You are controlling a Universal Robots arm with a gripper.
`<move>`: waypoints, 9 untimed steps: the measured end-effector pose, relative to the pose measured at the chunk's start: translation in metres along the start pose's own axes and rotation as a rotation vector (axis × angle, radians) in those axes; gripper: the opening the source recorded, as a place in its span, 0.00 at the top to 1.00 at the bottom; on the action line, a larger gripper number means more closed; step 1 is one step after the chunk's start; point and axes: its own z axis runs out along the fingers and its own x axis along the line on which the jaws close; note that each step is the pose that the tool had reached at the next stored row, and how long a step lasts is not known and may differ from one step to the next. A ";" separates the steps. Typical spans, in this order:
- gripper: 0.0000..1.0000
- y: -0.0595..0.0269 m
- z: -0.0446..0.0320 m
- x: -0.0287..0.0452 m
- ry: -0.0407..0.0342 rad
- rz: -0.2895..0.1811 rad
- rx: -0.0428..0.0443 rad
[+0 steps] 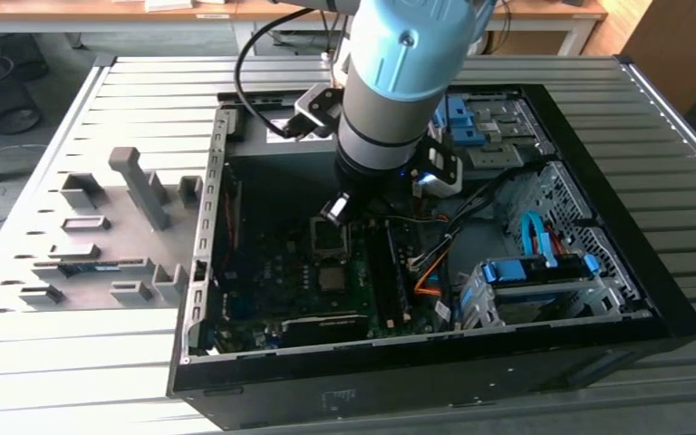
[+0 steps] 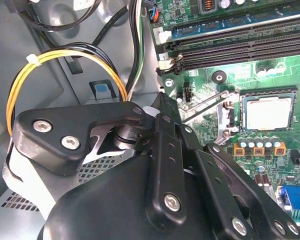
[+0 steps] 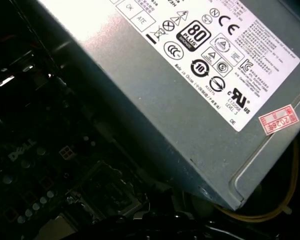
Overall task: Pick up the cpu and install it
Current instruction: 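Close the cpu cover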
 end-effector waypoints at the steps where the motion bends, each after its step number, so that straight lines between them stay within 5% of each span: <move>1: 0.90 -0.0001 -0.0007 0.0002 -0.0001 0.000 0.0000; 9: 0.90 -0.0011 -0.0034 0.0018 0.0000 0.000 0.0003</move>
